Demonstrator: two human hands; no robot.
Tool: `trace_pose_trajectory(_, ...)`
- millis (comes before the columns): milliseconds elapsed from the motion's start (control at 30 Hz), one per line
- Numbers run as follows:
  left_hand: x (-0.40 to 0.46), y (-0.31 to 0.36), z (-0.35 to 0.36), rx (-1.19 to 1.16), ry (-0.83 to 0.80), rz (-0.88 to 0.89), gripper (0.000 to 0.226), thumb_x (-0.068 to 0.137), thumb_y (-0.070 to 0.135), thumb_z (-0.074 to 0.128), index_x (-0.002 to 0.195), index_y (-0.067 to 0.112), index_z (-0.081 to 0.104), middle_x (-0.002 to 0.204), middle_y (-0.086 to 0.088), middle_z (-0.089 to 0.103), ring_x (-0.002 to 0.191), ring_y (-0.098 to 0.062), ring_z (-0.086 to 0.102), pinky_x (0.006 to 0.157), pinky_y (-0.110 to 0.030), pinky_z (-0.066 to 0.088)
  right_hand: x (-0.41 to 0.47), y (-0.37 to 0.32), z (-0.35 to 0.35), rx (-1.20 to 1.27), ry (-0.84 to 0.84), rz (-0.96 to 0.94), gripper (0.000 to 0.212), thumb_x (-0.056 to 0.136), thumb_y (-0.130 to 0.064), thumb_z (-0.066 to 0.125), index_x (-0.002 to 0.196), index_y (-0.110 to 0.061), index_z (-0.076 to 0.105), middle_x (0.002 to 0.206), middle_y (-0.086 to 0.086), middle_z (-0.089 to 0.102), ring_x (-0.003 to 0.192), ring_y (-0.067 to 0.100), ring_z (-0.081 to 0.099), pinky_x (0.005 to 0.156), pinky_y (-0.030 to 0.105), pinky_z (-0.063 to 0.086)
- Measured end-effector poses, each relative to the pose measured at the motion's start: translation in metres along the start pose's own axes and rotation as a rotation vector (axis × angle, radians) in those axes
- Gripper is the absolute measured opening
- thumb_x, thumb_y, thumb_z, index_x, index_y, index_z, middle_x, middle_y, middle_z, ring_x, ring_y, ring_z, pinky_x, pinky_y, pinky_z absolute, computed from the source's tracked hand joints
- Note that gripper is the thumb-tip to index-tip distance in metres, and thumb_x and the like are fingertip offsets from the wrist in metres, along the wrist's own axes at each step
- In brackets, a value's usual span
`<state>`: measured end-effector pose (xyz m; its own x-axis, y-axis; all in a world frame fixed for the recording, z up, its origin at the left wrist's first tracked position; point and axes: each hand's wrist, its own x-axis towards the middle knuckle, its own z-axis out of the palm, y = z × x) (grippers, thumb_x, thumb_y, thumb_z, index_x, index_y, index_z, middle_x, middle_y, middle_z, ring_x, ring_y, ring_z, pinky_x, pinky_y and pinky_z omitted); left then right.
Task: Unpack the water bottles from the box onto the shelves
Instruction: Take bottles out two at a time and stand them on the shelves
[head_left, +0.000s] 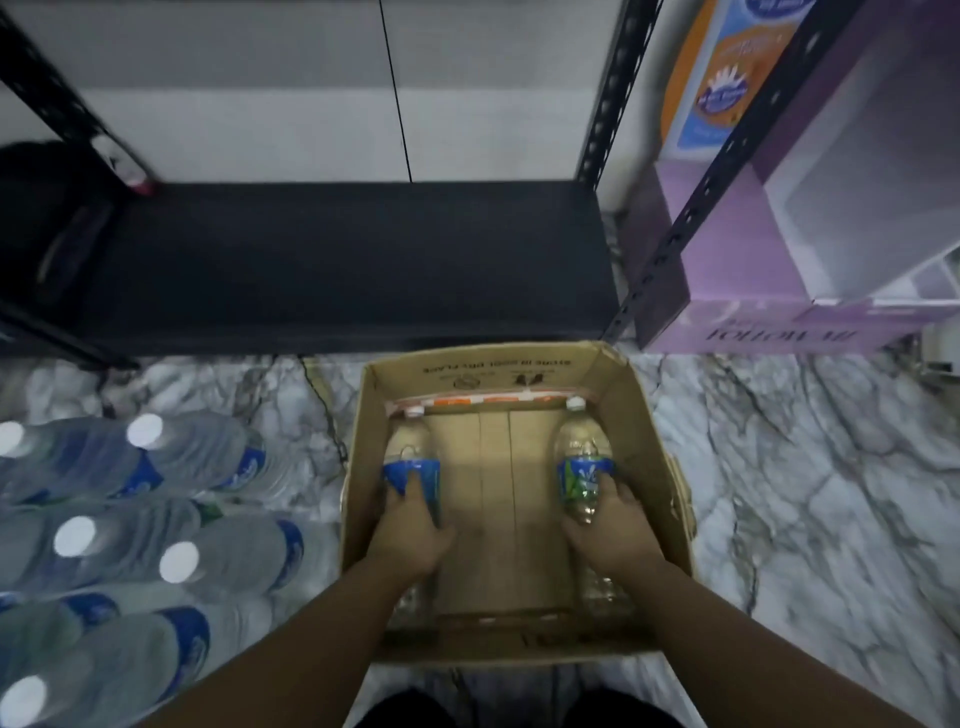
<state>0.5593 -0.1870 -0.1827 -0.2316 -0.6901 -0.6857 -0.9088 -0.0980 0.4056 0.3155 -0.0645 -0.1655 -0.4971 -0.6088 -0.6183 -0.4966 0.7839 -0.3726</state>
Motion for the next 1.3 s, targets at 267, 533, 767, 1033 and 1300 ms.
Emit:
trace_pose_trajectory(267,-0.001,-0.006,0.016,0.028,0.237,0.048,0.081,0.091,0.03,0.076,0.157,0.017,0.031,0.153,-0.017,0.035,0.133,-0.037,0.05,0.112,-0.048,0.047,0.003,0.007,0.019,0.026,0.075,0.0,0.074,0.088,-0.036,0.076,0.149,-0.011,0.041,0.14,0.015,0.044,0.129,0.037,0.05,0.109,0.047,0.046)
trace_pose_trajectory(533,0.017,-0.002,0.023,0.022,0.364,0.125,0.051,0.09,0.026,0.079,0.134,0.013,0.059,0.129,-0.01,0.044,0.121,-0.03,0.045,0.109,-0.041,0.043,0.026,-0.006,0.025,0.079,0.108,0.047,0.073,0.084,-0.033,0.082,0.139,-0.009,0.04,0.134,0.02,0.045,0.125,0.042,0.055,0.103,0.049,0.051)
trace_pose_trajectory(767,0.013,0.003,0.028,-0.166,0.232,0.093,0.077,0.086,0.026,0.086,0.152,0.02,0.047,0.142,-0.015,0.047,0.125,-0.034,0.057,0.107,-0.038,0.045,0.025,0.002,0.03,0.084,0.155,-0.009,0.062,0.083,-0.039,0.084,0.129,-0.006,0.057,0.129,0.018,0.052,0.119,0.04,0.058,0.098,0.042,0.048)
trace_pose_trajectory(1033,0.028,0.004,0.032,-0.315,0.093,-0.063,0.079,0.085,0.031,0.086,0.145,0.014,0.037,0.124,-0.002,0.064,0.108,-0.022,0.063,0.092,-0.033,0.051,0.03,-0.008,0.042,0.23,-0.087,0.051,0.064,0.082,-0.044,0.086,0.127,-0.017,0.051,0.114,0.001,0.067,0.095,0.018,0.062,0.08,0.029,0.049)
trace_pose_trajectory(1300,0.038,0.005,0.039,-0.404,0.051,-0.109,0.094,0.048,0.049,0.104,0.124,0.017,0.059,0.108,0.006,0.073,0.095,-0.014,0.072,0.082,-0.033,0.058,0.037,-0.022,0.062,0.197,-0.137,0.032,0.066,0.054,-0.048,0.102,0.107,-0.025,0.071,0.1,-0.008,0.074,0.097,0.012,0.071,0.073,0.02,0.051)
